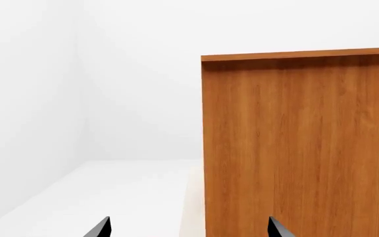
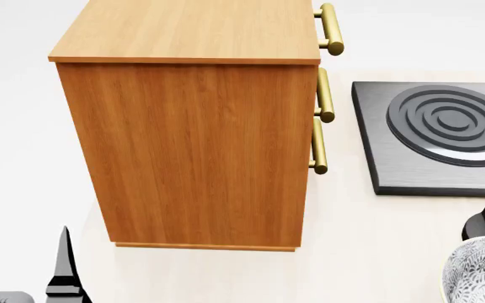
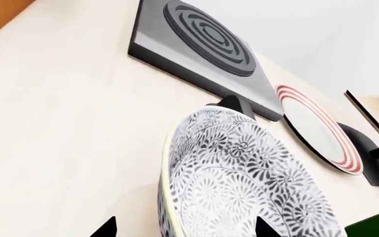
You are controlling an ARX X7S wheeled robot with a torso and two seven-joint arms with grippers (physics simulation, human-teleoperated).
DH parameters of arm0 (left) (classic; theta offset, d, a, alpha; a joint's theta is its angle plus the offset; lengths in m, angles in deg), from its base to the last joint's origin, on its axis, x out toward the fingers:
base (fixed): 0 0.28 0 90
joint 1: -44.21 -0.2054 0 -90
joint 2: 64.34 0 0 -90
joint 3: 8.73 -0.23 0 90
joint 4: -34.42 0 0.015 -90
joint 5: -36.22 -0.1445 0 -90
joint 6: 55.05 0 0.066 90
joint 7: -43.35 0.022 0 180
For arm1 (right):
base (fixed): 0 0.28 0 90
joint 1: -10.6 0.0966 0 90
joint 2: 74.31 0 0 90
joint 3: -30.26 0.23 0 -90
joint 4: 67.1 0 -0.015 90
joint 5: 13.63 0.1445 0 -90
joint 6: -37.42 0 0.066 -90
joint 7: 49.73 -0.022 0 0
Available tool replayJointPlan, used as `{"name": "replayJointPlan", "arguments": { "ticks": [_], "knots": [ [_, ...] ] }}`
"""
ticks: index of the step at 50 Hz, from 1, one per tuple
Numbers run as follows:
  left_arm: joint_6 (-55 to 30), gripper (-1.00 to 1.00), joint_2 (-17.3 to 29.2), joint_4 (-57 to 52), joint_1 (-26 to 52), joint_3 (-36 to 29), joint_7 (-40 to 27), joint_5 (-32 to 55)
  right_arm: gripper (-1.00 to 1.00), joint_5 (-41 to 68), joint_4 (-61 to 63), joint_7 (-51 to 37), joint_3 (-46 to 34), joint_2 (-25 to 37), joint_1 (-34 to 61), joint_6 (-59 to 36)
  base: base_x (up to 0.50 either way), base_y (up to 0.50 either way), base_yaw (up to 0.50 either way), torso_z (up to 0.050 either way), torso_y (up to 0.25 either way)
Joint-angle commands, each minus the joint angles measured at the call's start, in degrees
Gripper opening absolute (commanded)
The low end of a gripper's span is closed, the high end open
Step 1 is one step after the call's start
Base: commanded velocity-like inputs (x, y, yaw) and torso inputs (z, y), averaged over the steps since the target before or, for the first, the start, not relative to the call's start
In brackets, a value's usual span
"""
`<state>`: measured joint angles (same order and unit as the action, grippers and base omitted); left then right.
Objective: Put the bowl on the top of the cabinet.
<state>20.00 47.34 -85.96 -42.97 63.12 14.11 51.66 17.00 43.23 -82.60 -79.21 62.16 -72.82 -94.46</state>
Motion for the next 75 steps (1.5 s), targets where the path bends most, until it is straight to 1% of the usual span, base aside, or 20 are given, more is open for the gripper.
{"name": "replayJointPlan", "arguments": {
  "ticks": [1,75],
  "knots": [
    [0.12,1.0,0.15,-0.02,-0.04,-0.05,-0.15,0.1,1.0,-0.13,-0.46,0.0,0.07,0.01,-0.01,0.23,0.0,0.0,0.0,0.0,0.0],
    [0.51,1.0,0.81,0.2,0.19,-0.83,-0.97,0.56,1.0,-0.87,-3.36,0.98,-0.76,-0.99,1.6,1.08,0.0,0.0,0.0,0.0,0.0]
  ]
}}
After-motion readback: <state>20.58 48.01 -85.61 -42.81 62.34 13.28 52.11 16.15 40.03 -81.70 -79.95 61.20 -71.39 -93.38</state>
